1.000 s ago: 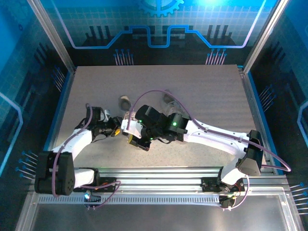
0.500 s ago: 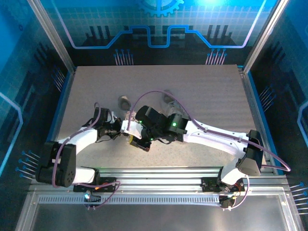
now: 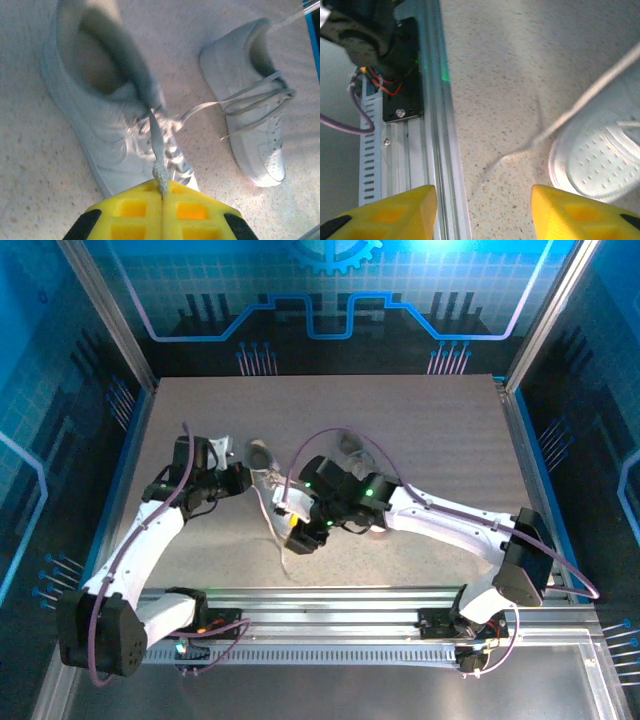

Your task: Tie the shoes

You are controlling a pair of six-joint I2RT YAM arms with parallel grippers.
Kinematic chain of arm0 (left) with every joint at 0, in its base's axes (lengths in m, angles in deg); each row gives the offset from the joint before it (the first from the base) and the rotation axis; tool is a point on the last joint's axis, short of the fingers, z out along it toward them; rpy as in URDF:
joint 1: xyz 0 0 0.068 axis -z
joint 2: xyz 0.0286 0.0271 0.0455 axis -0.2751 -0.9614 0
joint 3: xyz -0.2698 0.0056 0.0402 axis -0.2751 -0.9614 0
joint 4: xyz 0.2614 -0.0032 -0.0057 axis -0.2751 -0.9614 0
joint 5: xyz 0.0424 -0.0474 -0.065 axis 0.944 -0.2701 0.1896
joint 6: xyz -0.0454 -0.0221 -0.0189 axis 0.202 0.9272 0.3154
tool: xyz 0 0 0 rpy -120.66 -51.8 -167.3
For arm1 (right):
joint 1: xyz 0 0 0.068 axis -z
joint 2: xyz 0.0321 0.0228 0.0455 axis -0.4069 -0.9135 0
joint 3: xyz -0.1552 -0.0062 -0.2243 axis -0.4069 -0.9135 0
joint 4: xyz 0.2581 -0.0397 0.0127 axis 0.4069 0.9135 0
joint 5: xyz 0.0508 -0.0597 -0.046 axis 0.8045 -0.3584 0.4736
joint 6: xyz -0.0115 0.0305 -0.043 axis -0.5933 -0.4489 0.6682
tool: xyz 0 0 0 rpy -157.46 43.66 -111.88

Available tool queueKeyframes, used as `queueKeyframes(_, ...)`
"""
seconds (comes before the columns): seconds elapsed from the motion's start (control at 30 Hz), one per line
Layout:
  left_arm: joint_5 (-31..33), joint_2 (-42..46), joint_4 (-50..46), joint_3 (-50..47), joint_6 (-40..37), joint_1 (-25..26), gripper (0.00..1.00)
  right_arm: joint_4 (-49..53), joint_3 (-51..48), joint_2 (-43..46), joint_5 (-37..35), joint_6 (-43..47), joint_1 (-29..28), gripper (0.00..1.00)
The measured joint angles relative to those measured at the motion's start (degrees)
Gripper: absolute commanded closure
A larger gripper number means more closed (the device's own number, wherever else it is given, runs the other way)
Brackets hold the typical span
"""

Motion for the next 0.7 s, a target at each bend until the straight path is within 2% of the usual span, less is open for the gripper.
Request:
queueKeyframes(0.13,-0.1,-1.9,-2.4,5.0,-7.1,0.0,1.0,-5.2,-3.4,1.9,1.4,0.0,5.7,0.41)
queueKeyframes(0.27,-1.7,-6.1,-4.1,7.7,-13.4,0.0,1.0,-15.5,-5.2,0.0,1.2,2.6,10.4,0.4)
queueKeyframes(0.5,-3.8,-10.0,-5.3,9.1,-20.8,0.0,1.0,-26.6,5.9,-19.9,2.1,10.7,12.0,0.43)
queueKeyframes(0.6,-4.7,-10.6,-5.3,10.0,-22.6,0.0,1.0,-29.8,8.5,-24.9,3.0,12.4,12.0,0.43)
queueKeyframes(0.7,-5.9,-10.6,-5.3,10.0,-24.8,0.0,1.0,-33.5,8.8,-26.7,3.0,13.3,12.0,0.48)
